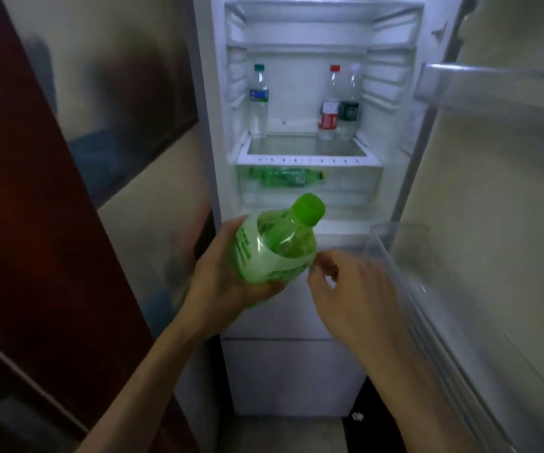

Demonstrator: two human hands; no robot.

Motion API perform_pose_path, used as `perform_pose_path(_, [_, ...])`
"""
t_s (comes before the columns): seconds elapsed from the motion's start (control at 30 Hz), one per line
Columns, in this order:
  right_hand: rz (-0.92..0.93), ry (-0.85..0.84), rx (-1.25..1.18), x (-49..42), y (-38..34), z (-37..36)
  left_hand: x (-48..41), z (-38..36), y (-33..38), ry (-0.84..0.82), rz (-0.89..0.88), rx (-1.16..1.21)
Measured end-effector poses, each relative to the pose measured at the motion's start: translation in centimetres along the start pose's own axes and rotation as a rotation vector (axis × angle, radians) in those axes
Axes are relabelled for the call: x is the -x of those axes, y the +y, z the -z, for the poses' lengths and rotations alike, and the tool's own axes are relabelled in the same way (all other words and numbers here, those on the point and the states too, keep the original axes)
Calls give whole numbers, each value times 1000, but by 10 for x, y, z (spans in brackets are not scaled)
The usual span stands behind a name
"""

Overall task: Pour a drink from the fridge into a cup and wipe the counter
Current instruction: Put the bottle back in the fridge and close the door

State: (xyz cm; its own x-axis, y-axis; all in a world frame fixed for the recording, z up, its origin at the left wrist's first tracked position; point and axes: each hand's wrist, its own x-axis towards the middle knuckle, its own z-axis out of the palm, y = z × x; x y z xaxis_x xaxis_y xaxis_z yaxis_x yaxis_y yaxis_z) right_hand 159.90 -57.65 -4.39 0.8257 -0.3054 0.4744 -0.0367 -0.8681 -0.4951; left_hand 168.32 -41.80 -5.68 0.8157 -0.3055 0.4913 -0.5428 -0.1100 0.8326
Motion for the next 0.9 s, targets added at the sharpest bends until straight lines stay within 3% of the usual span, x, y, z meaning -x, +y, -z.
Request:
perform_pose_path(0.43, [-62,173,-15,-151,-31,14,-164,15,-7,0,-209,-86])
perform_pose_path(0.9, [95,444,-436,-260,-8,34,-294,-26,32,194,-441,-254])
